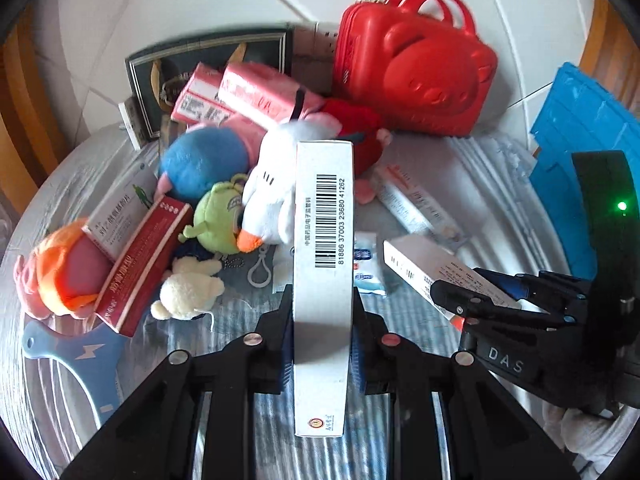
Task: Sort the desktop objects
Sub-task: 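Carry both boxes to the blue bin and open both tools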
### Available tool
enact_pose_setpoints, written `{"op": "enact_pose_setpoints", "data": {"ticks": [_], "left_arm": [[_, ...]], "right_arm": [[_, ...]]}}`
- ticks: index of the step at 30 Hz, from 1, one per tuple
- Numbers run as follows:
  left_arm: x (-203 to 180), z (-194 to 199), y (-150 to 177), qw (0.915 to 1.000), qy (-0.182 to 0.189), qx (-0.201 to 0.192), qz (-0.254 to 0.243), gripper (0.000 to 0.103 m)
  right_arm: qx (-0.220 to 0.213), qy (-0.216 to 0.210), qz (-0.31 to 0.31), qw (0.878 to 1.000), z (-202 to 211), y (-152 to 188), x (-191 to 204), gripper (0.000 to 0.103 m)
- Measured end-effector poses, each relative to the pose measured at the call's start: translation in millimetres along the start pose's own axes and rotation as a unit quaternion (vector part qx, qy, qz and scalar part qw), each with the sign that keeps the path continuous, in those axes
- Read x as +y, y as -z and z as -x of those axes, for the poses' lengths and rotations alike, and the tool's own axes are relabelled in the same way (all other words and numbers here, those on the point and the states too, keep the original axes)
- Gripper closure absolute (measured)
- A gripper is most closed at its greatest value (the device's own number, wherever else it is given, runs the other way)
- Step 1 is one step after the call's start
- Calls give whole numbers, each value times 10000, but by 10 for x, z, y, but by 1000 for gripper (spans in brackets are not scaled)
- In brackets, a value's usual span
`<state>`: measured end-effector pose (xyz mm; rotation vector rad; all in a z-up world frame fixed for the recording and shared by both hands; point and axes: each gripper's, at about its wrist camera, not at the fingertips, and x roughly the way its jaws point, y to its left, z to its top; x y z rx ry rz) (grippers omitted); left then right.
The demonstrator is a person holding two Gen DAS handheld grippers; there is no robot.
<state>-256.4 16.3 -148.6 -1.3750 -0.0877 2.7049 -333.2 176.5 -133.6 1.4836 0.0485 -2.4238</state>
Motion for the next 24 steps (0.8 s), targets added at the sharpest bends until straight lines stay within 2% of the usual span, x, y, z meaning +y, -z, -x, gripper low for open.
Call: {"op": "enact_pose_setpoints", "data": {"ticks": [6,11,18,24], "left_arm": [[-221,725,98,9982,99,-548,-201,81],[-503,1372,210,9931,243,-1059,-442,81],[-1112,1945,298,9833,458,-1549,-839,81],[-1838,2214,267,9742,834,-1784,-1103,81]], "right_arm": [[-784,53,158,9968,910,167,75,62],[-1515,167,204,9881,1615,392,78,62],[-2533,466,97,9662,2596,796,-154,62],[-3162,942,-164,9439,3279,1169,-704,62]]}}
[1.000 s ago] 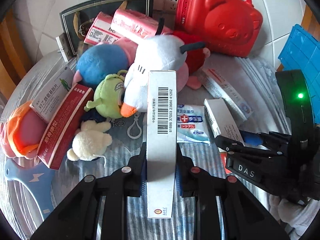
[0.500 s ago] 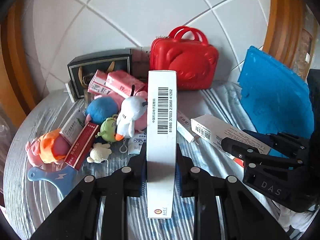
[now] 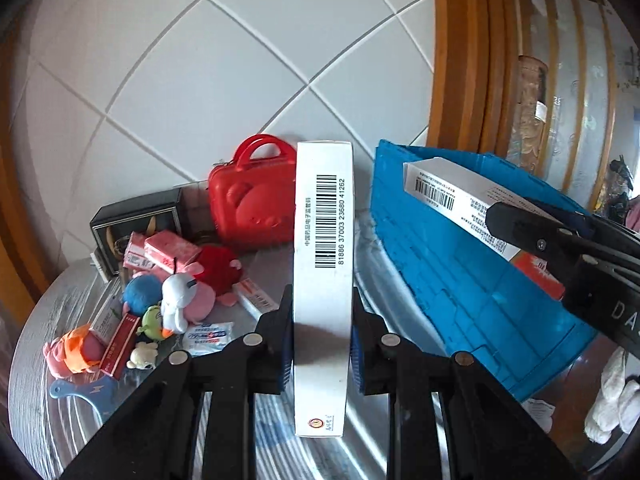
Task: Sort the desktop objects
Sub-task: 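Carry both boxes to the blue bin and open both tools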
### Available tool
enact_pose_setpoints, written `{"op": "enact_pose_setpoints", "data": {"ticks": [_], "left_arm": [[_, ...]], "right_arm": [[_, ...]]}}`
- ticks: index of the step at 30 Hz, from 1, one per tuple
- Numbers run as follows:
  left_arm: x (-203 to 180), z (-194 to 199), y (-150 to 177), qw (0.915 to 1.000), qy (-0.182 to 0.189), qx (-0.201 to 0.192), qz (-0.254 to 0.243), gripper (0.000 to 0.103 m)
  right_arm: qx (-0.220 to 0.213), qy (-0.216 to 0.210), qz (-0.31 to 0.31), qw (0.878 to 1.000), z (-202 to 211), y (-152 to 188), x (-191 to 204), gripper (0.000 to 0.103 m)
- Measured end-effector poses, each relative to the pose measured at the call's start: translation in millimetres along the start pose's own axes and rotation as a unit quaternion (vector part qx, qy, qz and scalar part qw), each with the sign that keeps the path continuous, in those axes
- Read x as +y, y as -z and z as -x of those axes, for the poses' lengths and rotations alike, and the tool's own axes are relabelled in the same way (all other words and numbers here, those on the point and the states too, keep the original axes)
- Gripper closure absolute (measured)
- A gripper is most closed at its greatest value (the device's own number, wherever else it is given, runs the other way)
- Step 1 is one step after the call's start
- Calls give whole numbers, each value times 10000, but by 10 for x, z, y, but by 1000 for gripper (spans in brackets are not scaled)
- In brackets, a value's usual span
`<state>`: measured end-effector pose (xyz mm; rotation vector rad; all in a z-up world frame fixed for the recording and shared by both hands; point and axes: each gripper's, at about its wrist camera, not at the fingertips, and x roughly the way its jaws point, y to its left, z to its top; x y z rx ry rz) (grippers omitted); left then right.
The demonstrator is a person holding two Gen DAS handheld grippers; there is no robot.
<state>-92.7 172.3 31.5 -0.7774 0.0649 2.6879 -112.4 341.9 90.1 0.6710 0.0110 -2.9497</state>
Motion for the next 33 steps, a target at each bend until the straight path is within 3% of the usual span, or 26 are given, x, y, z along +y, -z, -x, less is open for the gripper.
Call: {"op": "enact_pose_setpoints", "data": {"ticks": [10,20,27,33], "left_arm": [[-1475,-216,-558,9968,692,-242,-324,81],[-2898,-751,-769,9936,912,327,-578,81],[-3507,-1107,-722,9890,860,860,-846,81],[-3714,-1177,-713,9878,625,1006,-1010,81]], "right_arm": [[-366,1070,-378,9929,593,95,-1461,62],[16,1498,-580,9870,598,506,-2802,62],[422,1651,-563,9838,411,679,-3405,62],[657,1707,-568,9815,308,806,-3663,62]]}}
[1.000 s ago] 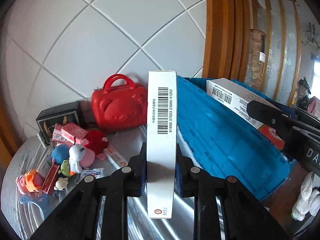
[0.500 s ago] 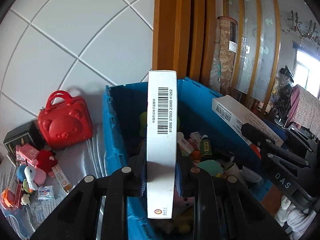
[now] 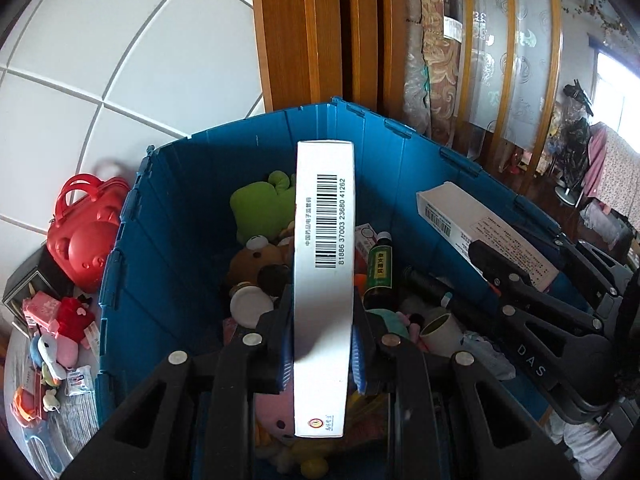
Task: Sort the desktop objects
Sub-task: 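Carry both boxes to the blue bin and open both tools, then withdraw both tools from the bin back toward the bed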
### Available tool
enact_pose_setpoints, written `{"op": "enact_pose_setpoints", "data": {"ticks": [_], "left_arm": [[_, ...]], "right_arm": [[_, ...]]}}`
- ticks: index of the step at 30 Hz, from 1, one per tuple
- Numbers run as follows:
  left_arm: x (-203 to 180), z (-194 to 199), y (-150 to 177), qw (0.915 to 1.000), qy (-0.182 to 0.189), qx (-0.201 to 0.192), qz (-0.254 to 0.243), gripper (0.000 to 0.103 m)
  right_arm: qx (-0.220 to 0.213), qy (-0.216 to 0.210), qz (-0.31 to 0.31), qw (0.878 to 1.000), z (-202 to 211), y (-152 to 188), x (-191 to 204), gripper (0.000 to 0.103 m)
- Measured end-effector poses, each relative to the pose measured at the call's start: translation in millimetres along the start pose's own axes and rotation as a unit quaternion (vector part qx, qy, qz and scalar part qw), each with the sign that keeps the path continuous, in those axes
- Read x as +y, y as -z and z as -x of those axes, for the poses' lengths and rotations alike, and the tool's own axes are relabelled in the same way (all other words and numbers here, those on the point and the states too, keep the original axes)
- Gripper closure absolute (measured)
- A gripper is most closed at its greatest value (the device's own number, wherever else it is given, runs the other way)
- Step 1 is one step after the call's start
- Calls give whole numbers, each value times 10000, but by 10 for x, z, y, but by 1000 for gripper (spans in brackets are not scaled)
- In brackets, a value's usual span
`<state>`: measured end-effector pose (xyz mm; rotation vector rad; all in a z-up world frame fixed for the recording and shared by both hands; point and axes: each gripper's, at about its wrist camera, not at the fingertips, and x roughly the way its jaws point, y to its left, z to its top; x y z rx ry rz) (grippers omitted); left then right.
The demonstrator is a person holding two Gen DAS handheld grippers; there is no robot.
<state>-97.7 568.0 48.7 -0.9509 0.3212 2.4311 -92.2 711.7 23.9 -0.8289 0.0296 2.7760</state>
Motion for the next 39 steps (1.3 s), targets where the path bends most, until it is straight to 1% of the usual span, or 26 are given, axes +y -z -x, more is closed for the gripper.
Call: {"op": "enact_pose_setpoints", "data": {"ticks": [2,4,5,6,8,14,16,17,18,19,21,24,25,26,29,31,32,35,37,39], "left_arm": [[0,-9,-1,10000,-77,19,12,80],[-12,-16,1,9999,-122,16,3,71],[-7,-19,2,9999,-141,15,0,60],[-10,-16,-1,9999,-161,-6,-11,52],[-5,15,6,9998,-181,-89,-22,46],[17,17,18,9998,-148,-98,22,46],[30,21,22,9998,-142,-96,35,46],[37,26,28,9998,-134,-101,44,46],[44,35,34,9999,-120,-107,56,46],[54,47,43,9998,-116,-115,72,46],[72,88,52,9998,-101,-154,111,46],[134,215,87,9994,-110,-296,164,46],[166,270,105,9990,-144,-369,187,46],[211,335,129,9985,-193,-458,217,46],[392,538,227,9961,-374,-721,347,45],[547,666,301,9939,-515,-867,452,45],[642,726,340,9927,-587,-918,522,43],[958,892,483,9878,-844,-1037,797,30],[1194,992,600,9839,-1033,-1088,974,30],[1457,1092,746,9805,-1136,-1109,1154,30]], "right_arm": [[45,94,38,9999,-18,15,-24,62],[63,68,16,10000,-41,17,-59,62],[70,67,22,10000,-49,21,-74,62],[85,98,18,9999,-50,21,-82,62],[94,114,38,9999,-60,16,-94,62],[58,249,8,9997,-39,12,-97,61],[61,271,-34,9996,-38,12,-113,56],[48,262,-56,9996,-32,11,-120,48],[25,246,-76,9997,-17,7,-120,38],[2,247,-89,9997,-2,2,-119,32],[-54,256,-88,9996,33,-4,-110,15],[-145,251,-118,9995,120,-14,-96,4],[-208,215,-145,9994,170,-20,-88,2],[-274,177,-174,9993,225,-29,-77,0],[-426,-3,-201,9989,378,-76,21,0],[-526,-218,-172,9982,485,-120,159,0],[-586,-329,-140,9976,543,-136,241,0],[-733,-645,-6,9952,699,-172,528,0],[-829,-891,105,9925,818,-189,763,0],[-878,-1085,224,9900,905,-203,1005,0]]}}
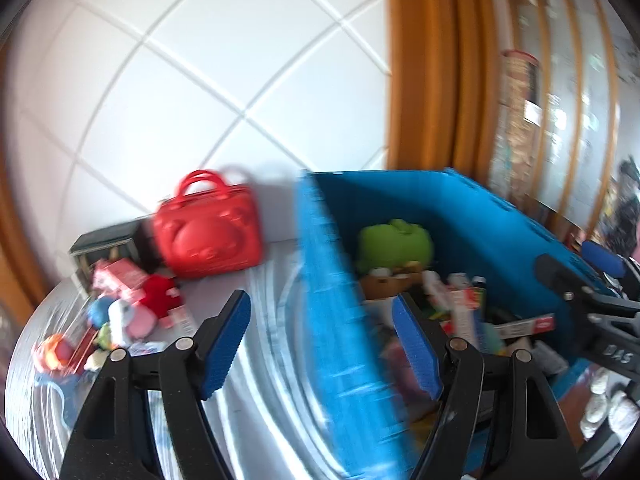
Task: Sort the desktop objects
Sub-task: 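Withdraw both tools from the bin back toward the bed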
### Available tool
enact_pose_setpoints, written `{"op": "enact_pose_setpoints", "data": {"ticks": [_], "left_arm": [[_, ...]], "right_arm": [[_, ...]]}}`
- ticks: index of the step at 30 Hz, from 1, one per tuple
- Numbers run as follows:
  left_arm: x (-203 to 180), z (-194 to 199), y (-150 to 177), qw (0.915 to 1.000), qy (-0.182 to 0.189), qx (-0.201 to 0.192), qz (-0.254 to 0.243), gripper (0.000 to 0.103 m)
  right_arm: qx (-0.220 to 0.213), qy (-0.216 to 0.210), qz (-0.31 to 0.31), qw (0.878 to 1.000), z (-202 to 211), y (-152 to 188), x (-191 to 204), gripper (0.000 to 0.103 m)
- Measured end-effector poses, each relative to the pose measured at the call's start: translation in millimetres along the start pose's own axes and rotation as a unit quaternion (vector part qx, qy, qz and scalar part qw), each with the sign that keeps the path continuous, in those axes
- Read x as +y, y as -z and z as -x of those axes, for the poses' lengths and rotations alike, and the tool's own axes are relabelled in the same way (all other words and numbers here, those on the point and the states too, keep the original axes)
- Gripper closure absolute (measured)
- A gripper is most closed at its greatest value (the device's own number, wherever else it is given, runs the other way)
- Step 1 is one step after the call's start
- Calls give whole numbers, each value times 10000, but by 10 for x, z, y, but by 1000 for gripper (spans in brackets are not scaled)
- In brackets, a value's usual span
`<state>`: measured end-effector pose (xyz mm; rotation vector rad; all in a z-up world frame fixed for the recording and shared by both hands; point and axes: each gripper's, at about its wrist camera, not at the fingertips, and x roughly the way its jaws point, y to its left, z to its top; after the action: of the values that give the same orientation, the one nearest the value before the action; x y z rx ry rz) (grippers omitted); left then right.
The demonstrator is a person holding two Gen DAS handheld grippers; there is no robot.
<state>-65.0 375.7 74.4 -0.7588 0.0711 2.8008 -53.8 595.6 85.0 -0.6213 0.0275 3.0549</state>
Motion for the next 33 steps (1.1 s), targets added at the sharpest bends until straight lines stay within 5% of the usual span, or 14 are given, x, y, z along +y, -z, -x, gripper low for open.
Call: {"op": "enact_pose_setpoints", "data": {"ticks": [13,20,26,33], "left_arm": [[2182,186,661,9917,-1044,25,745,30],[3308,-66,1096,9794,-1327,858,1261,30],[3898,-444,1319,9669,-1373,1435,1601,30],[4167,-1116,1278,9722,-1197,1553,1277,30]], "right_arm": [[133,-927,484,9944,-119,-23,1929,0],[644,-1138,442,9904,-506,204,2717,0],[1177,-1018,517,9865,-1015,393,3080,0],[1934,-843,594,9757,-1849,648,3281,0]]}}
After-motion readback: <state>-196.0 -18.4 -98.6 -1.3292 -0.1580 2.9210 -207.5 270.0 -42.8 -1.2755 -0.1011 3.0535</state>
